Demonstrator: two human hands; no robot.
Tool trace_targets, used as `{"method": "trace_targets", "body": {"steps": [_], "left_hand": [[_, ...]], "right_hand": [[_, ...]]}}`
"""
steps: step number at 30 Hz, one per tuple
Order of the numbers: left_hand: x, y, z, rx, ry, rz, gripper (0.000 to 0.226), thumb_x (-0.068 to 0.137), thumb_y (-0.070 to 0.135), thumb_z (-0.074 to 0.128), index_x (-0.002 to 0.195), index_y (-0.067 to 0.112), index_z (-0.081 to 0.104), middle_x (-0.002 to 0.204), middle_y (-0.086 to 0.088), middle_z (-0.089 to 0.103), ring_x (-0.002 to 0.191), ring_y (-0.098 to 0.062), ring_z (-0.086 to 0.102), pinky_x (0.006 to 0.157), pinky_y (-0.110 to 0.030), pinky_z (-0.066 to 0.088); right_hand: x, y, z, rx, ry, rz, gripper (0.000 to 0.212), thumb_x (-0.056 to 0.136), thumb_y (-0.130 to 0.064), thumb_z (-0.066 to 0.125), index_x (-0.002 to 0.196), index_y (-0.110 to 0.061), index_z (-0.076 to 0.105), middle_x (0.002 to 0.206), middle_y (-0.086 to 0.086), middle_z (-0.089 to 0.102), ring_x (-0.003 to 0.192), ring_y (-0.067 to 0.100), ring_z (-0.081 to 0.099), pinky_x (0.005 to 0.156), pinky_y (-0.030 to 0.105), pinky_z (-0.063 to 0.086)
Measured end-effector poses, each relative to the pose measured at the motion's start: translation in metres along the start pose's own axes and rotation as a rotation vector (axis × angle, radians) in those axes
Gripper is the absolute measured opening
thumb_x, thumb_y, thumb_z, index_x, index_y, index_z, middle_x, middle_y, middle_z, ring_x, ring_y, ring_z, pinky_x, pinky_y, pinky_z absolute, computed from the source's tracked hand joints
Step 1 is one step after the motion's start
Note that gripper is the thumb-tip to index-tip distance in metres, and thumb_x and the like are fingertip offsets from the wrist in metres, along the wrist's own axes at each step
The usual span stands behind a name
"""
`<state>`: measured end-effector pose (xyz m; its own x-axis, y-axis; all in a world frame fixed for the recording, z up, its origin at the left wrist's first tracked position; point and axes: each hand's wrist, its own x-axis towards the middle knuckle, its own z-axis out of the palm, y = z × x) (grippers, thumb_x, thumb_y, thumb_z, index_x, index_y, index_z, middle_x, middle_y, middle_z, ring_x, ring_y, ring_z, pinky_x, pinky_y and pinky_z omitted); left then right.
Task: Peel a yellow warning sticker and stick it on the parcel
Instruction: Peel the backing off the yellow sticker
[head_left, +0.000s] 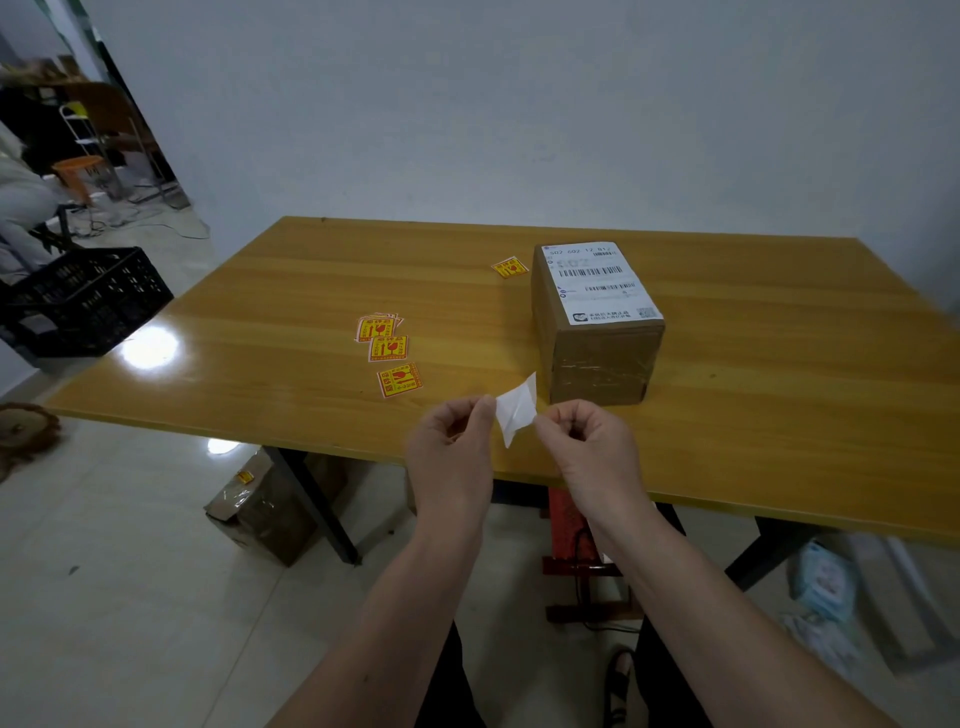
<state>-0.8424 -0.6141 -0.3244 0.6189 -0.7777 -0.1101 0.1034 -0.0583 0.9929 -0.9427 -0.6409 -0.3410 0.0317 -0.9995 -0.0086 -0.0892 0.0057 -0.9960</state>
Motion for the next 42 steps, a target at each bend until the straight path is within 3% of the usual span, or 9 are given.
{"method": "trace_targets", "body": {"steps": [5,16,22,31,36,42], "left_hand": [[0.000,0.000,-0.001,-0.007,0.011,-0.002,0.010,0.086,0.019,0.064,0.076,0.021,0.068,0.073,0.010,0.065,0.064,0.002,0.057,0.055,-0.009,0.044],[0.008,-0.001,-0.003,-0.029,0.067,-0.028,0.007,0.086,0.019,0.064,0.081,0.019,0.068,0.079,0.008,0.065,0.072,-0.003,0.057,0.060,-0.015,0.041],[0.014,-0.003,-0.005,-0.056,0.105,-0.039,0.007,0.086,0.018,0.064,0.083,0.014,0.070,0.077,0.007,0.064,0.072,-0.004,0.056,0.061,-0.017,0.041],[0.024,-0.008,-0.011,-0.108,0.180,-0.037,0.009,0.088,0.019,0.063,0.091,0.014,0.070,0.082,0.007,0.066,0.076,-0.003,0.059,0.062,-0.015,0.042],[0.029,-0.010,-0.015,-0.104,0.208,-0.020,0.011,0.088,0.020,0.062,0.091,0.014,0.070,0.080,0.010,0.064,0.074,-0.001,0.057,0.062,-0.014,0.041],[0.038,-0.011,-0.022,-0.117,0.227,0.000,0.009,0.088,0.017,0.062,0.091,0.013,0.070,0.080,0.009,0.065,0.071,0.001,0.058,0.053,-0.004,0.045]], "right_hand": [[0.004,0.007,-0.002,0.001,0.020,0.010,0.013,0.083,-0.008,0.060,0.075,0.001,0.060,0.064,0.006,0.044,0.060,0.013,0.039,0.067,0.020,0.041],[0.010,0.015,-0.004,0.001,0.033,0.020,0.020,0.083,-0.008,0.060,0.064,-0.011,0.055,0.059,0.001,0.043,0.057,0.012,0.039,0.067,0.022,0.041],[0.012,0.015,-0.005,0.007,0.030,0.037,0.023,0.082,-0.007,0.059,0.061,-0.014,0.053,0.059,0.000,0.043,0.058,0.012,0.039,0.074,0.026,0.048],[0.019,0.017,-0.004,-0.015,0.060,0.059,0.025,0.082,-0.009,0.060,0.060,-0.015,0.053,0.058,-0.001,0.044,0.058,0.012,0.039,0.062,0.023,0.041],[0.025,0.021,-0.003,-0.033,0.076,0.078,0.022,0.082,-0.008,0.060,0.062,-0.013,0.054,0.062,0.001,0.046,0.062,0.012,0.042,0.063,0.020,0.041],[0.037,0.028,0.000,-0.062,0.083,0.081,0.018,0.082,-0.008,0.061,0.065,-0.009,0.056,0.063,0.003,0.047,0.059,0.010,0.041,0.060,0.019,0.039]]}}
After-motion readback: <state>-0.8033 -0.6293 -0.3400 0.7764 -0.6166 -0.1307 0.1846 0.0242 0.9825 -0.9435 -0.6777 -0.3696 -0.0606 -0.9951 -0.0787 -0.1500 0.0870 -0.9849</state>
